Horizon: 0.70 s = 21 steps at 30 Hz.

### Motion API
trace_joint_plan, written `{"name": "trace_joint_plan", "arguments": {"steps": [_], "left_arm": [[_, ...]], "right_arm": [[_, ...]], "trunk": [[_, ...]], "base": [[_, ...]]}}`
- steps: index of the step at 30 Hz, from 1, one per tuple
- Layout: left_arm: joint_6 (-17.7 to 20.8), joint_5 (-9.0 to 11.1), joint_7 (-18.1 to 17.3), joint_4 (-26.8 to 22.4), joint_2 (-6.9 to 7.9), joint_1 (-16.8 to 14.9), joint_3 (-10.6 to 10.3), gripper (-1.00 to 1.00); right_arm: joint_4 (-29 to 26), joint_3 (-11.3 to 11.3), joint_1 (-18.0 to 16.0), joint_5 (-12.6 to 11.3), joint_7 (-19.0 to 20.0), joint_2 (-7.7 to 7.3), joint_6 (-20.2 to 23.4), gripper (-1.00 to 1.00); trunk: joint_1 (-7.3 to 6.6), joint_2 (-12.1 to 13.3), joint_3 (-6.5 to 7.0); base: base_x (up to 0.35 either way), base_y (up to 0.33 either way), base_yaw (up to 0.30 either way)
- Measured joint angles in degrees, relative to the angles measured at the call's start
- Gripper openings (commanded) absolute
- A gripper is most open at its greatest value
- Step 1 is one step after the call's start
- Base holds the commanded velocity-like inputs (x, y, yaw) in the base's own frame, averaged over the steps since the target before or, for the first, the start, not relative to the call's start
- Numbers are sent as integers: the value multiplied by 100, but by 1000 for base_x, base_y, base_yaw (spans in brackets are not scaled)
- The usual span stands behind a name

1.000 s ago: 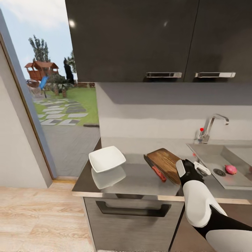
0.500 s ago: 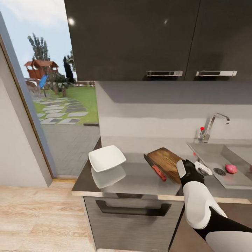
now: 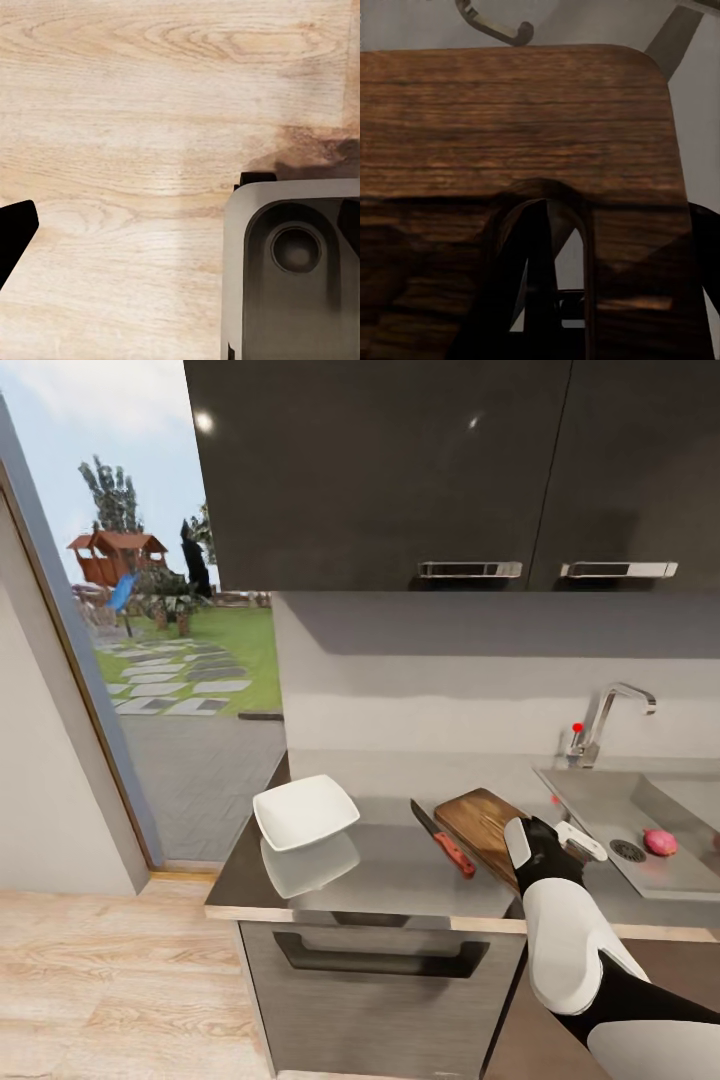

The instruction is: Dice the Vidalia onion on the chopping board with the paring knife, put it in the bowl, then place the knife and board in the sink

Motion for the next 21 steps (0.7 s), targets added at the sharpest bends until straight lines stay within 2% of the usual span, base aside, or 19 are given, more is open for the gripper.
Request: {"name": "trace_joint_plan", "arguments": {"steps": [12,21], "left_arm": [[0,0,0,0,0,0,0,100],[0,0,0,-1,0,0,1,100]], "right_arm": [[3,0,2,-3,5,-1,-7,-100],[138,3,2,1,22,-2,-11,-100]], "trunk": [[0,0,3],[0,0,72]], "base": [[0,0,0],[0,0,0]]}}
